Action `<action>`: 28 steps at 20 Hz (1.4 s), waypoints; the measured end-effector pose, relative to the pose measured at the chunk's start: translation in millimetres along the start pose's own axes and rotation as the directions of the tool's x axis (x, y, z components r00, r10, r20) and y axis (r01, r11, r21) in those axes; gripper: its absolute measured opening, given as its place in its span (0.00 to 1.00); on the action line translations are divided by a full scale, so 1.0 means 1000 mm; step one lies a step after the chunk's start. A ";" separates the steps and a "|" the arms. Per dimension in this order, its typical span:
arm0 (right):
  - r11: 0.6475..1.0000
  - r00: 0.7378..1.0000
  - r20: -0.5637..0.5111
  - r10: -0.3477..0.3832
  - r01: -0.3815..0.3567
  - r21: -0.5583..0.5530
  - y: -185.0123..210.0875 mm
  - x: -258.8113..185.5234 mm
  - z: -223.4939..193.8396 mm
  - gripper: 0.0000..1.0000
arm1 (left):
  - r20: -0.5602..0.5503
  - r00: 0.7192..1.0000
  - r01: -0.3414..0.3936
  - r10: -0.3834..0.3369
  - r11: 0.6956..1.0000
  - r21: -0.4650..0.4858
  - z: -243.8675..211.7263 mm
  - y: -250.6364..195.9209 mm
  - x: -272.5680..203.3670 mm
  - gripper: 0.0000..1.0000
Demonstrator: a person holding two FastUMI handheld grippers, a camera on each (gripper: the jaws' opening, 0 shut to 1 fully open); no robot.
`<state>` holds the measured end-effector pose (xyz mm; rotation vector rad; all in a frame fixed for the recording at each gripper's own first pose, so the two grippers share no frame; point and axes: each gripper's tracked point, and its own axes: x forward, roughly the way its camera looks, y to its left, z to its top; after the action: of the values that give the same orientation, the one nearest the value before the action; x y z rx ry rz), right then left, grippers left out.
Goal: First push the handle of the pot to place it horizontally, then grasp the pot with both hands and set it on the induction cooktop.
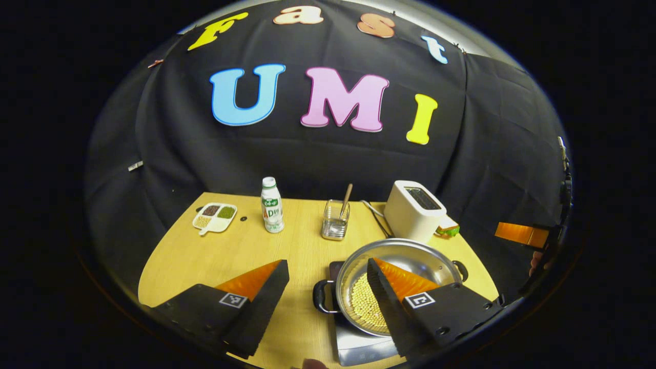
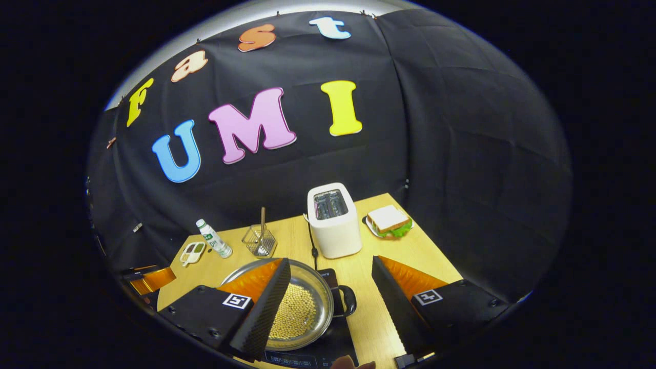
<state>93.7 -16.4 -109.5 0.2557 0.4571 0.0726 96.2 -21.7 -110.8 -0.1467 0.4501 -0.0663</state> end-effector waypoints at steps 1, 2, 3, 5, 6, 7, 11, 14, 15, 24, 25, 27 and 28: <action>1.000 1.000 0.027 0.002 -0.002 0.017 0.003 -0.008 0.009 0.99 | 0.023 1.000 0.009 -0.009 1.000 0.000 0.008 -0.005 -0.007 0.95; 0.999 0.999 0.051 0.005 -0.006 0.035 0.006 -0.016 0.019 0.98 | 0.050 0.999 0.019 -0.019 1.000 0.004 0.018 -0.009 -0.016 0.95; 0.999 0.997 0.076 0.007 -0.011 0.047 0.009 -0.025 0.027 0.98 | 0.077 0.997 0.025 -0.026 1.000 0.013 0.026 -0.012 -0.023 0.95; 0.998 0.992 0.125 0.009 -0.016 0.061 0.011 -0.039 0.041 0.99 | 0.122 0.992 0.037 -0.041 0.999 0.038 0.041 -0.017 -0.037 0.95; 0.998 0.989 0.146 0.009 -0.018 0.065 0.013 -0.046 0.046 0.99 | 0.143 0.989 0.040 -0.047 0.998 0.051 0.045 -0.021 -0.045 0.95; 0.998 0.985 0.171 0.005 -0.017 0.065 0.015 -0.052 0.051 0.98 | 0.163 0.985 0.042 -0.052 0.997 0.064 0.049 -0.025 -0.053 0.95; 1.000 0.963 0.270 -0.018 0.014 0.015 0.016 -0.078 0.064 0.99 | 0.239 0.970 0.027 -0.050 0.995 0.100 0.063 -0.032 -0.076 0.95; 0.998 0.937 0.350 -0.021 0.040 -0.047 0.020 -0.097 0.072 0.98 | 0.313 0.949 0.002 -0.046 0.990 0.141 0.076 -0.035 -0.093 0.95; 0.998 0.932 0.362 -0.021 0.044 -0.055 0.023 -0.102 0.072 0.98 | 0.330 0.942 0.002 -0.053 0.988 0.154 0.079 -0.039 -0.098 0.95; 0.994 0.920 0.392 -0.013 0.053 -0.091 0.026 -0.113 0.071 0.98 | 0.359 0.930 0.013 -0.083 0.981 0.192 0.079 -0.058 -0.111 0.94; 0.995 0.922 0.388 -0.016 0.054 -0.089 0.025 -0.113 0.070 0.98 | 0.357 0.931 0.014 -0.082 0.982 0.190 0.079 -0.058 -0.111 0.94; 0.995 0.923 0.385 -0.021 0.059 -0.087 0.020 -0.113 0.069 0.98 | 0.352 0.933 0.010 -0.076 0.983 0.185 0.078 -0.056 -0.110 0.94; 0.995 0.923 0.384 -0.023 0.060 -0.085 0.019 -0.112 0.068 0.98 | 0.348 0.935 0.004 -0.069 0.983 0.182 0.078 -0.055 -0.110 0.94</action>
<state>23.3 -27.8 2.5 0.1601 0.0677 0.0018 30.0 -55.8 13.7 0.0118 0.0797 -0.1145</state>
